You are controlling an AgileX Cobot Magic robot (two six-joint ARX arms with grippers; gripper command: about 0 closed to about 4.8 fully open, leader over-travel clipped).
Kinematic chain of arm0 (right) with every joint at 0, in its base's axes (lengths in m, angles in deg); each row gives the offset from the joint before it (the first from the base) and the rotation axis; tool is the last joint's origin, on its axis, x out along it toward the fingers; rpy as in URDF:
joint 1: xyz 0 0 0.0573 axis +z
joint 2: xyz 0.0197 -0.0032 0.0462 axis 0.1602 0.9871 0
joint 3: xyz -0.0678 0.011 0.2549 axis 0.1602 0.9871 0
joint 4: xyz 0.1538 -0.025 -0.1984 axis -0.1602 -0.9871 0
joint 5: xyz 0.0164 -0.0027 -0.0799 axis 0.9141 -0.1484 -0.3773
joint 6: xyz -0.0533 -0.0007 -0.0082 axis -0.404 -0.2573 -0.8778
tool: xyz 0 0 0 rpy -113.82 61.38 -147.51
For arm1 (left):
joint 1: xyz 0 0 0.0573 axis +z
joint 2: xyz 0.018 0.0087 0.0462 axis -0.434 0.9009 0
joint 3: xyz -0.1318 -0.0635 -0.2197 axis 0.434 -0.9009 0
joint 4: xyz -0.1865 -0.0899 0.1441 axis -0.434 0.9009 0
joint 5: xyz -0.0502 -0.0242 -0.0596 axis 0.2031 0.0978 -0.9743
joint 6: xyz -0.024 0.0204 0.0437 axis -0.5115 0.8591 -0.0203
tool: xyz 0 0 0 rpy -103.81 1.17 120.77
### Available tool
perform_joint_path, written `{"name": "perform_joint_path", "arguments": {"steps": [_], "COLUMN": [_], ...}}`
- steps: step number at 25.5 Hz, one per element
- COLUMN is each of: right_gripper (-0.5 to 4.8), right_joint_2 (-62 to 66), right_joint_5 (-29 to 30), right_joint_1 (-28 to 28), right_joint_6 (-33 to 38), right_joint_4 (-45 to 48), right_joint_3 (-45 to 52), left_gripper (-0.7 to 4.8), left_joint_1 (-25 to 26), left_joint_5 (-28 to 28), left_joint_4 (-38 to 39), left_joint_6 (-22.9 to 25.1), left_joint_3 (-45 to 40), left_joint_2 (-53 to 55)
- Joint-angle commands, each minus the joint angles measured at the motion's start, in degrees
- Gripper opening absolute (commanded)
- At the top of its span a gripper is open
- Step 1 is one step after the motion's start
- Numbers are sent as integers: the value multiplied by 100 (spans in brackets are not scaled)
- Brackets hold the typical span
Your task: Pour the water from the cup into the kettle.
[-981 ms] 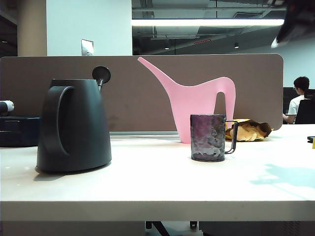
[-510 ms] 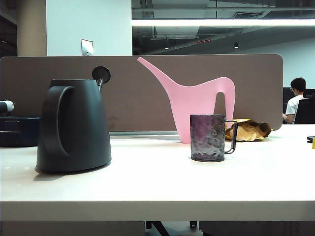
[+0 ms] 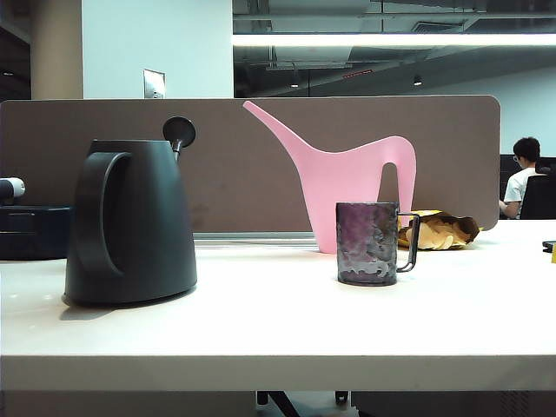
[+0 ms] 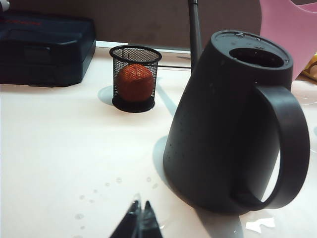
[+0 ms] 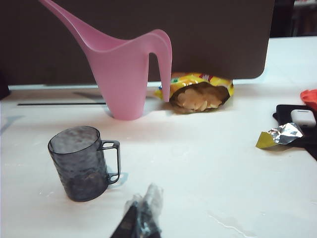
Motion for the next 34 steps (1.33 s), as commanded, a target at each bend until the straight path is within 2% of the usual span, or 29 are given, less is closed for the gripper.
{"name": "perform_joint_path", "arguments": {"steps": [1, 14, 34], "right_gripper": [-9, -9, -9], "right_joint_2": [-411, -459, -459], "right_joint_5": [-116, -101, -101], "right_joint_1": [2, 15, 2], "right_joint_6": [13, -31, -31], "right_joint_4": [114, 726, 656], "right_joint_3": [225, 1023, 1034], "left_gripper": [-5, -5, -5], "left_joint_1": [4, 2, 2], "left_joint_5": [28, 0, 2], "left_joint_4": [-57, 72, 72], "left_joint_6": [11, 4, 4], "left_joint_3": [4, 4, 4], "left_joint_2": [4, 4, 4]}}
